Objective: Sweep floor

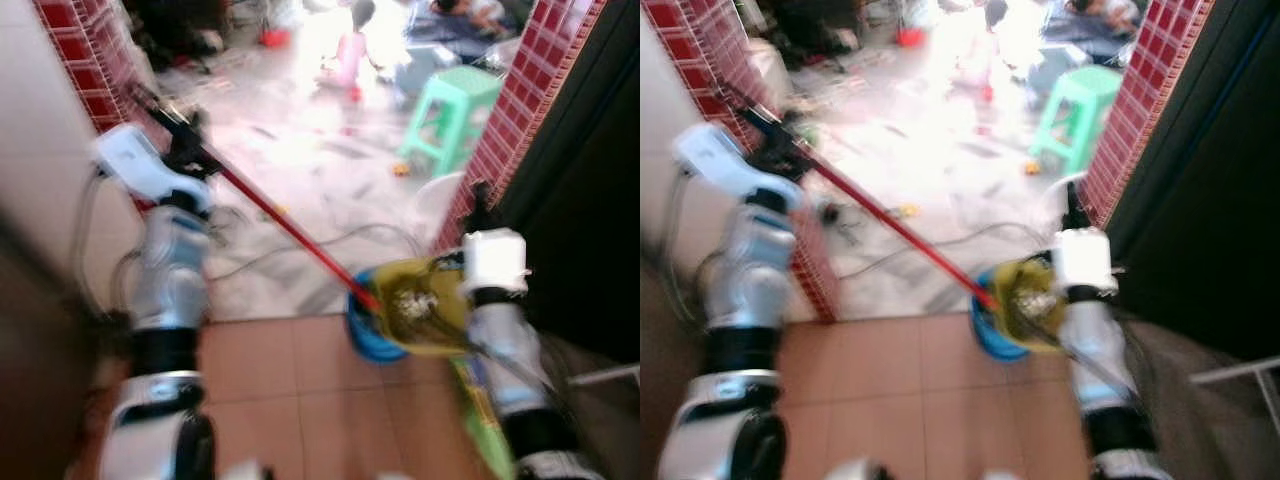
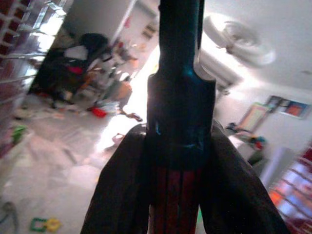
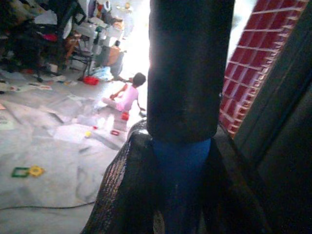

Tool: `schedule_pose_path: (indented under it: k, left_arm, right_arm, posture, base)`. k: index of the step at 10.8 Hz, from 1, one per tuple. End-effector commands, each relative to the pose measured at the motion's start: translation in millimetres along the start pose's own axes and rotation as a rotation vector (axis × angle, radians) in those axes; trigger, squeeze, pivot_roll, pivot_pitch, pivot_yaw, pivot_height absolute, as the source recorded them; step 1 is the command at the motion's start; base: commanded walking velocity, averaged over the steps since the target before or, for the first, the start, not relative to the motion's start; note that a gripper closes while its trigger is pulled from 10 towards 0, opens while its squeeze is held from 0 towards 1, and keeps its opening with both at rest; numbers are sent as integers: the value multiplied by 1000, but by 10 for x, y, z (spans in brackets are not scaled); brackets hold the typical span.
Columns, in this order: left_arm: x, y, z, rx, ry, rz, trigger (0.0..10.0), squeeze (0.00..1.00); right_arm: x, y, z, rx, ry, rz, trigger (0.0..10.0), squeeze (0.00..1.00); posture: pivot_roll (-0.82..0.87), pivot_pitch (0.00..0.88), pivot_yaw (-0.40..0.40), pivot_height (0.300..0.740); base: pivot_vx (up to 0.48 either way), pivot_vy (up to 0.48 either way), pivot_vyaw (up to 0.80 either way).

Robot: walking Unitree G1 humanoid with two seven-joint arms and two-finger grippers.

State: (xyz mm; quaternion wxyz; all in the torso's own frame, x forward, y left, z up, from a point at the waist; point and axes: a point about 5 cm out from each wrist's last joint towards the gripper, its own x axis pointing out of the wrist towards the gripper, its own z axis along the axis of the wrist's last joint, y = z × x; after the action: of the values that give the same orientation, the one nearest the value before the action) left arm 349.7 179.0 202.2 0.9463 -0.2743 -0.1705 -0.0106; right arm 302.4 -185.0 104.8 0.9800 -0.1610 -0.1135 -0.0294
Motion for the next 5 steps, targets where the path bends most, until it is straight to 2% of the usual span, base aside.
schedule_pose_path:
  k: [1,4,5]
  left_arm:
    - [47,-126,118,-2,-62,-45,10000,0]
    - [55,-121,127,16,-66,-52,10000,0]
    - [54,-112,139,88,-68,-49,10000,0]
  right_arm:
    - [42,-86,70,-9,-40,-25,10000,0]
    - [49,-86,68,-14,-38,-23,10000,0]
    - [51,-81,67,-18,-38,-18,10000,0]
  posture:
    - [-99,0,19,740]
    - [-99,0,17,740]
    - [-99,0,17,740]
  base:
    - [480,0,0]
    - [480,0,0]
    - [382,0,0]
